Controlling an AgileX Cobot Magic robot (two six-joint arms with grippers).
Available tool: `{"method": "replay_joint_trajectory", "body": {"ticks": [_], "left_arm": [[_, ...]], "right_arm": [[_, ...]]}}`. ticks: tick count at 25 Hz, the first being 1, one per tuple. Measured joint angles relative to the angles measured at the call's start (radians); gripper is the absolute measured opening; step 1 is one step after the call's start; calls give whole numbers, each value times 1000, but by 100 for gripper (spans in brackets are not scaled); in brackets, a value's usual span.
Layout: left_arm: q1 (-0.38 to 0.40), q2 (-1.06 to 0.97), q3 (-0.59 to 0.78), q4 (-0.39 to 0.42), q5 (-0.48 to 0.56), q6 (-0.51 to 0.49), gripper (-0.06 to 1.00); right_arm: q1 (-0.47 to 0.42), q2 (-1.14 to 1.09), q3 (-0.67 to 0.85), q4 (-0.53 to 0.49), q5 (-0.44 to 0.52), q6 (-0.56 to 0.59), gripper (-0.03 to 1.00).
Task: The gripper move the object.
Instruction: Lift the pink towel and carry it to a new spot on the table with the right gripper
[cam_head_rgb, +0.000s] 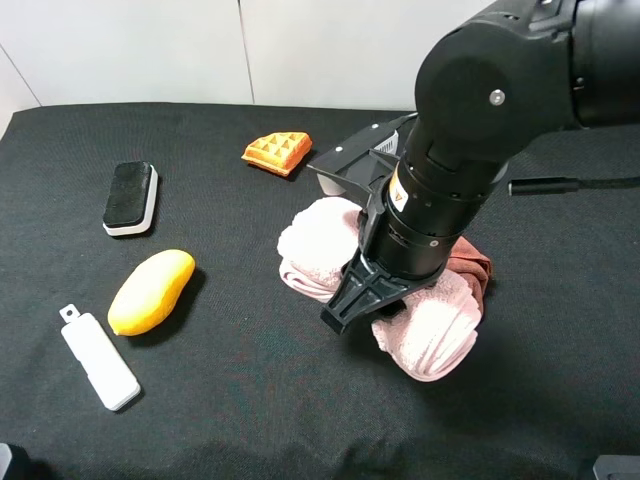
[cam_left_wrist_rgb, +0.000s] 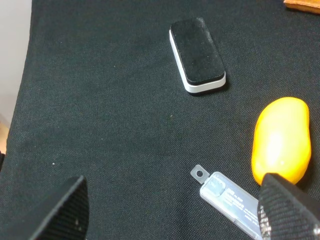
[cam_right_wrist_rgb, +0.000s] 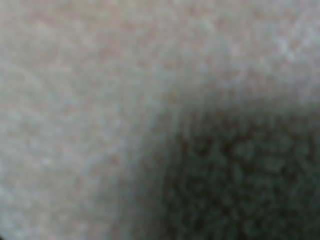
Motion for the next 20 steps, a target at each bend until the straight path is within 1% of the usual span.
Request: {"method": "replay_joint_trajectory", "body": {"ticks": [3, 6, 20], "left_arm": [[0, 0, 0, 0, 0, 0, 73], [0, 0, 0, 0, 0, 0, 73], [0, 0, 0, 0, 0, 0, 73]], "right_arm": [[2, 16, 1, -18, -12, 4, 35], [2, 32, 5, -28, -46, 4, 35], [2, 119, 55, -25, -147, 4, 35]]}}
